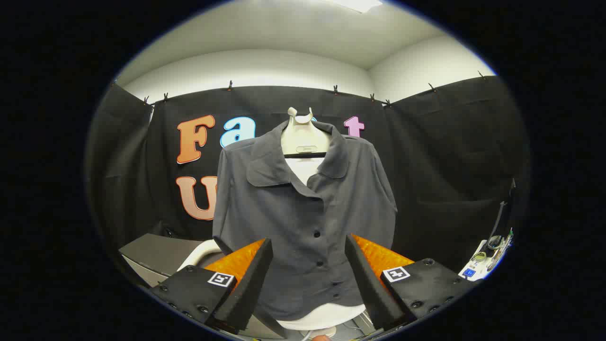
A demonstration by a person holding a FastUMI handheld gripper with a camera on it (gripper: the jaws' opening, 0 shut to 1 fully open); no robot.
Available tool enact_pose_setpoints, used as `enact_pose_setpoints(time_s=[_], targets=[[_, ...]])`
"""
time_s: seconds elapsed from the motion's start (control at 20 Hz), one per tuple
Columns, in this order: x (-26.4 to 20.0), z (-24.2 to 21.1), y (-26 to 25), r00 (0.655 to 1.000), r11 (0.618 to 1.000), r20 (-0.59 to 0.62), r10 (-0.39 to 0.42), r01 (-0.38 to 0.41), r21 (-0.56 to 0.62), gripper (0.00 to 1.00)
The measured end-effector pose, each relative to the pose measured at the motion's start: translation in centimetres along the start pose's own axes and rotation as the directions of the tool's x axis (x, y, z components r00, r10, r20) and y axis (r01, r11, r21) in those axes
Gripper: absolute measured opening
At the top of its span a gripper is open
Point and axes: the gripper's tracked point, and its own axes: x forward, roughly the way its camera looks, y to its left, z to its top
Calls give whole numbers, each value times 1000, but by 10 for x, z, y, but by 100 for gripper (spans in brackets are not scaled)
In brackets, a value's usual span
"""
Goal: Iron the clothes twice with a garment steamer, once on the left side and once on the right side.
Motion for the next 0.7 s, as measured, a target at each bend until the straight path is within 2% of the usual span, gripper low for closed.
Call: enact_pose_setpoints(time_s=[0.2, 0.7], targets=[[-3, 8, 13, 1000, 1000, 14, -1, 1, 6, 98], [-13, 30, 56, 996, 996, 38, 82, -81, -33, 98]])
